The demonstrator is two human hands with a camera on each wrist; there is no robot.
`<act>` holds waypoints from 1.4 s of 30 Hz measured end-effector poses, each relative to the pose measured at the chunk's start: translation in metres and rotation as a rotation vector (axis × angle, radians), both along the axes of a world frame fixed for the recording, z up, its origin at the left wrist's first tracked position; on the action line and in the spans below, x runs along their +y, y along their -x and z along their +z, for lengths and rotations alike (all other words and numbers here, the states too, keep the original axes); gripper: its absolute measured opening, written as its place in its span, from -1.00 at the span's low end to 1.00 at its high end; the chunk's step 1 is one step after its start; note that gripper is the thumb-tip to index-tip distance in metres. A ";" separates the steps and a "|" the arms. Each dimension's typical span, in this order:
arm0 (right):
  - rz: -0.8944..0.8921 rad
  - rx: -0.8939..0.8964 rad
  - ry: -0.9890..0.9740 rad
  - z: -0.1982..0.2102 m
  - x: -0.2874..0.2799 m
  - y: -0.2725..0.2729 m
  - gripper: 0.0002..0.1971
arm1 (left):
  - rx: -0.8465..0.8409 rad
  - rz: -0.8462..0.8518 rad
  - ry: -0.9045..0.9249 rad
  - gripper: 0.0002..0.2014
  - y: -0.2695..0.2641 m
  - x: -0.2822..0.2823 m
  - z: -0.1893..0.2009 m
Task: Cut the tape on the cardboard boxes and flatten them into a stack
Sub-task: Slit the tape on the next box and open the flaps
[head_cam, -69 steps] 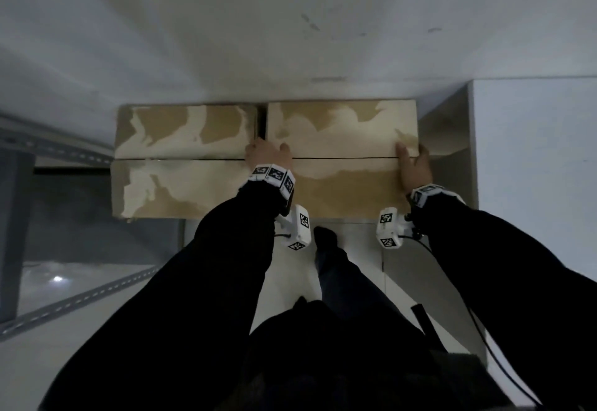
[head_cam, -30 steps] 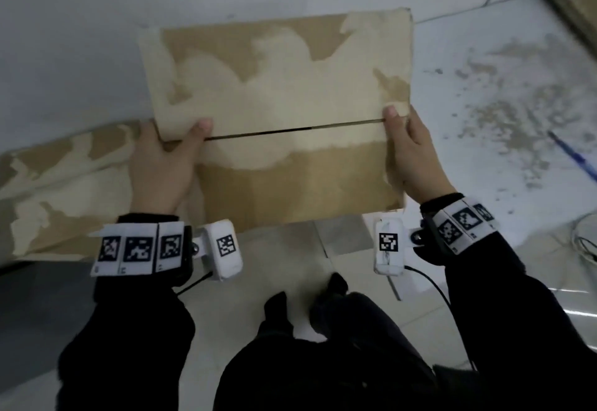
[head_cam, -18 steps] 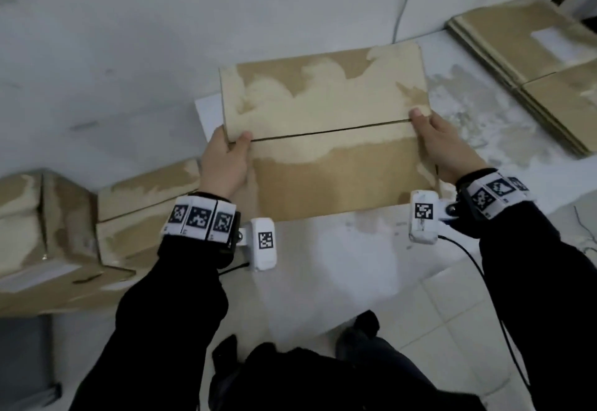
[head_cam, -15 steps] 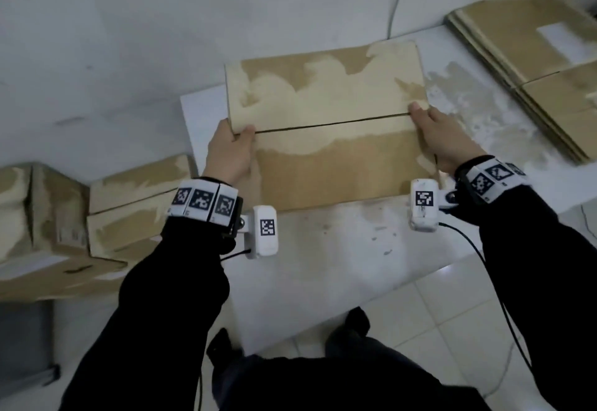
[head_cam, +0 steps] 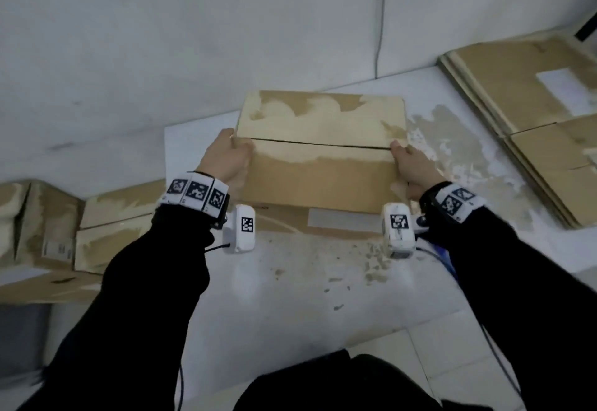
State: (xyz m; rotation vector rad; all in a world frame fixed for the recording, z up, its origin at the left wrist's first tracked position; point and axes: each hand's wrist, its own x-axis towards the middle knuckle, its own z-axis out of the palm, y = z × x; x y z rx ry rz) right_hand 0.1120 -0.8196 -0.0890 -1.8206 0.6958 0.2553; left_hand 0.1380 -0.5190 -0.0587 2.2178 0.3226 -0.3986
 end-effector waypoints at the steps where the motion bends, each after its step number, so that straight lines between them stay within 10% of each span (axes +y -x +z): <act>1: -0.060 -0.034 -0.042 -0.002 0.003 0.009 -0.48 | -0.048 -0.027 -0.040 -0.43 0.003 -0.006 0.012; 9: -0.271 -0.048 -0.397 -0.012 -0.019 0.065 -0.48 | -0.351 -0.186 0.070 -0.53 0.087 -0.119 0.036; 16: 0.026 -0.054 -0.299 -0.012 -0.066 0.005 -0.69 | -0.099 -0.373 -0.635 0.07 0.089 -0.245 -0.023; 20: 0.105 -0.026 -0.336 -0.044 -0.079 0.024 -0.64 | -0.221 -0.317 -0.832 -0.08 0.104 -0.241 -0.049; 26: 0.258 0.153 -0.409 -0.057 -0.067 0.030 -0.46 | -0.494 -0.198 -0.654 -0.25 0.123 -0.206 -0.038; 30: 0.185 -0.439 -0.431 -0.012 -0.062 0.047 -0.75 | -0.693 0.197 -0.134 -0.21 0.121 -0.189 -0.022; 33: 0.401 -0.835 -0.297 0.023 -0.054 0.054 -0.47 | -0.716 0.410 0.370 -0.27 0.130 -0.182 -0.016; 38: 0.668 -1.029 0.057 0.023 -0.028 0.062 -0.43 | -0.485 0.715 0.803 -0.09 0.170 -0.141 -0.024; 42: 1.057 -1.214 0.283 -0.006 0.019 0.090 -0.53 | -0.711 1.014 0.303 -0.36 0.210 -0.104 -0.002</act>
